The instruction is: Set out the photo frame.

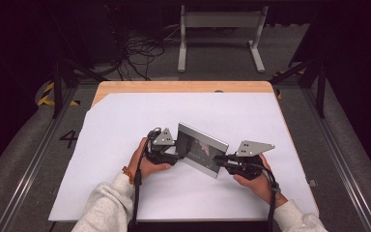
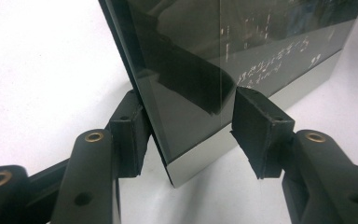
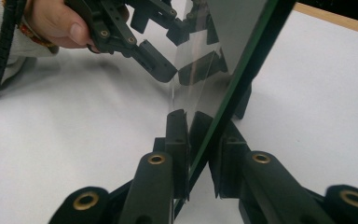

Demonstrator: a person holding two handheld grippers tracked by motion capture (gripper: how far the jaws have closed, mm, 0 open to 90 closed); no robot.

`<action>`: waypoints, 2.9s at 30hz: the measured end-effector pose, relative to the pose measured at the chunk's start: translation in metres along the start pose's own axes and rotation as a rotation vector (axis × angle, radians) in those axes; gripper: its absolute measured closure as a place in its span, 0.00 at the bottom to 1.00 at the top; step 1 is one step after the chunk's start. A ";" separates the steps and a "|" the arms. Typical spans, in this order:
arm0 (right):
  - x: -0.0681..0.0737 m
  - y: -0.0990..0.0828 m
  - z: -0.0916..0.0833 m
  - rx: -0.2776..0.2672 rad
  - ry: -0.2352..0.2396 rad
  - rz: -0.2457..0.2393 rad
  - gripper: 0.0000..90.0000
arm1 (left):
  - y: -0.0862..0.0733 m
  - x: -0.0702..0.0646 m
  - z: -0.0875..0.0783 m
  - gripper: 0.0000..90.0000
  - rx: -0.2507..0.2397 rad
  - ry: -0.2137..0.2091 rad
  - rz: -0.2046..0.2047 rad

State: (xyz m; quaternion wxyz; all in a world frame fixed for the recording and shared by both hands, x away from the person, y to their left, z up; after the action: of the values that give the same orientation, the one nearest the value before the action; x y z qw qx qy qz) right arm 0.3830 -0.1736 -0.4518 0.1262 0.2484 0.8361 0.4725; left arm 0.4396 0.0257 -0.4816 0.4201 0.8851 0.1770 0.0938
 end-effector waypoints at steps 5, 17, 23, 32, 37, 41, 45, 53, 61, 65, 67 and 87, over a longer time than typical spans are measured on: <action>-0.001 -0.005 -0.005 0.016 -0.015 0.010 0.83 | 0.002 0.000 -0.002 0.50 -0.024 0.000 -0.005; 0.001 -0.010 -0.014 0.017 -0.042 0.003 0.91 | 0.001 0.001 -0.006 0.60 -0.019 0.004 0.000; -0.005 -0.009 -0.011 0.003 -0.067 0.032 0.91 | -0.004 -0.001 -0.013 0.65 0.002 0.013 0.003; -0.012 -0.006 -0.003 -0.014 -0.096 0.048 0.89 | -0.009 -0.005 -0.021 0.72 0.039 0.063 -0.015; -0.013 -0.003 0.002 -0.019 -0.122 0.041 0.87 | -0.011 -0.006 -0.025 0.73 0.041 0.086 -0.019; -0.014 -0.001 0.005 -0.013 -0.131 0.033 0.86 | -0.014 -0.007 -0.028 0.74 0.046 0.104 -0.013; -0.014 0.000 0.007 -0.015 -0.138 0.033 0.86 | -0.015 -0.008 -0.029 0.75 0.044 0.110 -0.020; -0.016 0.002 0.011 -0.008 -0.146 0.016 0.83 | -0.019 -0.012 -0.032 0.76 0.041 0.129 -0.033; -0.016 0.002 0.013 -0.003 -0.159 0.002 0.82 | -0.021 -0.013 -0.031 0.76 0.038 0.130 -0.037; -0.016 0.001 0.012 0.007 -0.165 -0.003 0.83 | -0.021 -0.013 -0.031 0.76 0.041 0.133 -0.031; -0.016 0.001 0.012 0.010 -0.166 -0.007 0.83 | -0.021 -0.013 -0.031 0.76 0.042 0.133 -0.028; -0.017 -0.002 -0.010 0.029 -0.212 -0.048 0.79 | -0.026 -0.018 -0.047 0.71 0.031 0.164 -0.002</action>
State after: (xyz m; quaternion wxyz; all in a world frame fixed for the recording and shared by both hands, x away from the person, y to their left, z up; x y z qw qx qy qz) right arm 0.3921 -0.1909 -0.4488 0.2214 0.2787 0.8305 0.4286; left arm 0.4018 0.0677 -0.4727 0.3905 0.8807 0.2131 0.1628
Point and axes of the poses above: each handheld gripper's, and its own axes: z roughly forward along the jaws, y roughly out of its top, x roughly to its left, the point moved 7 cm from there along z, roughly forward along the jaws, and after that the axes turned 2 degrees about x, right-handed, at the moved point
